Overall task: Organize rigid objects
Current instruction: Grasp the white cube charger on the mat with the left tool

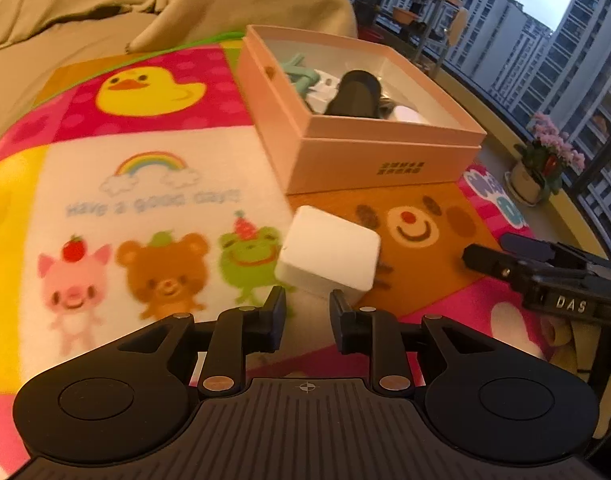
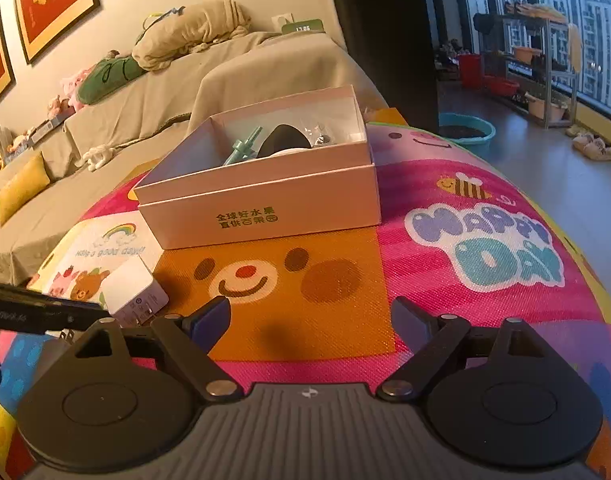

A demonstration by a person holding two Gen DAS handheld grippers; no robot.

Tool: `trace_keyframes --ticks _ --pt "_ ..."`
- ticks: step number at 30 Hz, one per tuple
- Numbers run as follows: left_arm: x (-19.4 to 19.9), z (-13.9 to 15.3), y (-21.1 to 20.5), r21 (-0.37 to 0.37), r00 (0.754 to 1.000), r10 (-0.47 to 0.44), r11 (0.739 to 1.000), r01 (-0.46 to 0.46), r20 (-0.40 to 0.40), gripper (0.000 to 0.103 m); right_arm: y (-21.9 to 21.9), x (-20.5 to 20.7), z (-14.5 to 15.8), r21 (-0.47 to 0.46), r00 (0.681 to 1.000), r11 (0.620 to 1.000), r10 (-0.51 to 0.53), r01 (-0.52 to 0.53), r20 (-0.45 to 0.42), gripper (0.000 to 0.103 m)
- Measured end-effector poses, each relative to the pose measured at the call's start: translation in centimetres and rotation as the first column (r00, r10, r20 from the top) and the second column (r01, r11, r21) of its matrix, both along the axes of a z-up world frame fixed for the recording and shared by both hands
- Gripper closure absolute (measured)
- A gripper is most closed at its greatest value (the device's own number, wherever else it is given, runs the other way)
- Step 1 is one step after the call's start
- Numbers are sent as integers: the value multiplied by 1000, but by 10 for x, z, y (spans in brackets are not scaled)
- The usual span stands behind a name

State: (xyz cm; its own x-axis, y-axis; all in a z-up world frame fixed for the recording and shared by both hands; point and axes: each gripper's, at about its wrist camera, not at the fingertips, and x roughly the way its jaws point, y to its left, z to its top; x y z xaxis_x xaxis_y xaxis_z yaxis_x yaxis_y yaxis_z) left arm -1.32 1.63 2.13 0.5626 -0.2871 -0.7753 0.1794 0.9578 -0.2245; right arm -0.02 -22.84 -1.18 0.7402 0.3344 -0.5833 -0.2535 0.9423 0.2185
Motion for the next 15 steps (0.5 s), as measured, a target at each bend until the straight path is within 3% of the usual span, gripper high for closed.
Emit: trace_keyframes --ticks 3,6,10,12,15 --pt "4 1 -10 -7 1000 5 1000 -5 1 62 3 -2 -1 -5 1000 1000 15 -14 10 15" --pt "5 2 -18 -35 1000 -25 999 24 -13 62 -2 -2 -1 18 1000 1000 14 -14 9 15" --pt "-5 3 -45 115 991 -134 984 133 6 60 -6 -3 0 37 1000 999 12 -13 11 15" --pt "-6 3 -51 120 989 -151 981 150 -2 43 -6 -3 -1 42 1000 999 12 -13 10 15" --pt "-2 1 -53 43 991 -132 990 132 -23 19 -7 -3 0 52 1000 999 11 -11 12 15"
